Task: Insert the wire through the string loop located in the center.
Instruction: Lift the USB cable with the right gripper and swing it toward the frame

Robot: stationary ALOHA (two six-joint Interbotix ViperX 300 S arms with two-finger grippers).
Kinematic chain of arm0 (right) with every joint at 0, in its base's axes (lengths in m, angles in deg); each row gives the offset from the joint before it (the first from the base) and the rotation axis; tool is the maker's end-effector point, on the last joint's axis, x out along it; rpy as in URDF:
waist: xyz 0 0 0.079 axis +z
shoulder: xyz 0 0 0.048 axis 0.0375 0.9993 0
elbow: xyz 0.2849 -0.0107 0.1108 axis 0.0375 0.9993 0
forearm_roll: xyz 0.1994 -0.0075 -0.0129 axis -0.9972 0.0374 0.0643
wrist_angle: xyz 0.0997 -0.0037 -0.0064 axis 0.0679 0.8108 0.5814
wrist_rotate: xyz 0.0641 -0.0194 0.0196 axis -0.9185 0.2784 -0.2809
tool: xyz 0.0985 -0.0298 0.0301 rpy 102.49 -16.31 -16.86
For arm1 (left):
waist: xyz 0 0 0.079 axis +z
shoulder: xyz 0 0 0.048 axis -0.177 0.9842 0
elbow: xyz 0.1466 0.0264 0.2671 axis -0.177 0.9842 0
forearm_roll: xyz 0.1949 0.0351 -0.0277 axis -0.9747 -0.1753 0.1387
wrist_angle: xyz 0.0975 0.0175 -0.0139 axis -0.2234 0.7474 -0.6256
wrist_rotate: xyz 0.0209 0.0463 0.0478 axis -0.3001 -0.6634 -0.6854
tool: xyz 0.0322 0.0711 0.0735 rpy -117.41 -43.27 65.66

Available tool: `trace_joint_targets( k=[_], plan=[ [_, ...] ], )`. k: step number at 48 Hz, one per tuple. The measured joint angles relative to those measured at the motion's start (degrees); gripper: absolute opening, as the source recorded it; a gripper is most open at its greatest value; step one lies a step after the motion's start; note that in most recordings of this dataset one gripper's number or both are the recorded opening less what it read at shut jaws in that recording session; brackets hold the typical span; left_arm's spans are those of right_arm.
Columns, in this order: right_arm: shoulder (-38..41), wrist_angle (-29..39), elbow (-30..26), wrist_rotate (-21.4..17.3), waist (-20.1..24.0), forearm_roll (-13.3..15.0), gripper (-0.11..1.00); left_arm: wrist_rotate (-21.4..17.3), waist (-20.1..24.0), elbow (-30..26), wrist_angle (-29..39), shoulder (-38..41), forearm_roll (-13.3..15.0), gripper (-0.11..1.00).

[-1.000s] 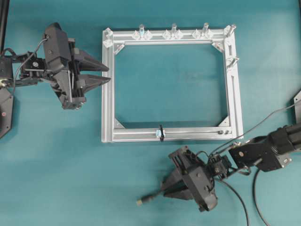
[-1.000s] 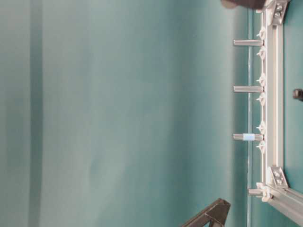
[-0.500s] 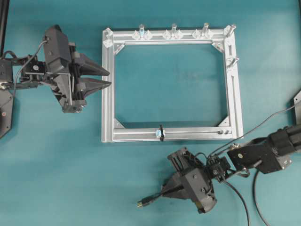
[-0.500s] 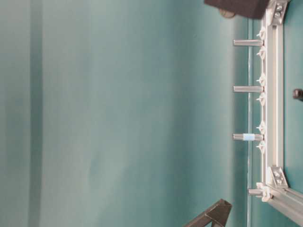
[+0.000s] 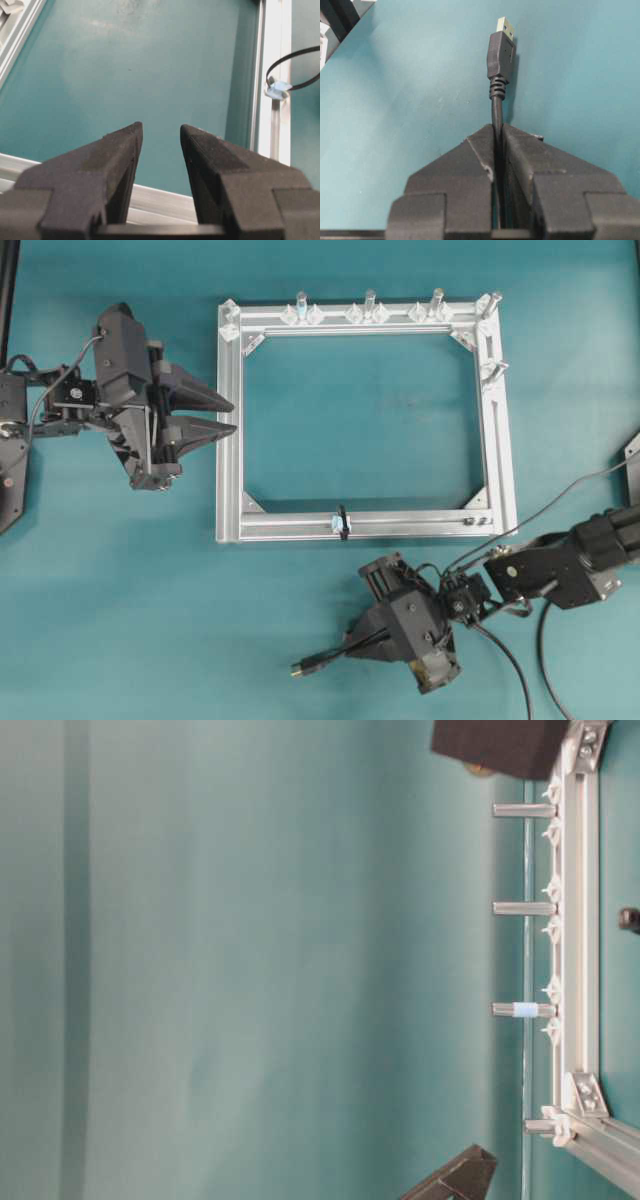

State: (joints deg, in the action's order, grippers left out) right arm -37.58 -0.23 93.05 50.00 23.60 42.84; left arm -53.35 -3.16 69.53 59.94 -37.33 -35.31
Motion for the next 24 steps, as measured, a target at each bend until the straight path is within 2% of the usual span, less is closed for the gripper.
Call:
trace_joint_targets(
  k=[9, 24],
  plan=[
    [-1.9, 0.8, 2.0, -0.2, 0.0, -0.5, 0.07, 0.0, 0.0, 0.4, 0.0, 0.0, 0.0, 0.39],
    [-6.9, 2.2, 5.8, -0.3, -0.2, -4.5, 0.07, -0.1, -0.2, 0.4, 0.0, 0.0, 0.0, 0.39]
  ],
)
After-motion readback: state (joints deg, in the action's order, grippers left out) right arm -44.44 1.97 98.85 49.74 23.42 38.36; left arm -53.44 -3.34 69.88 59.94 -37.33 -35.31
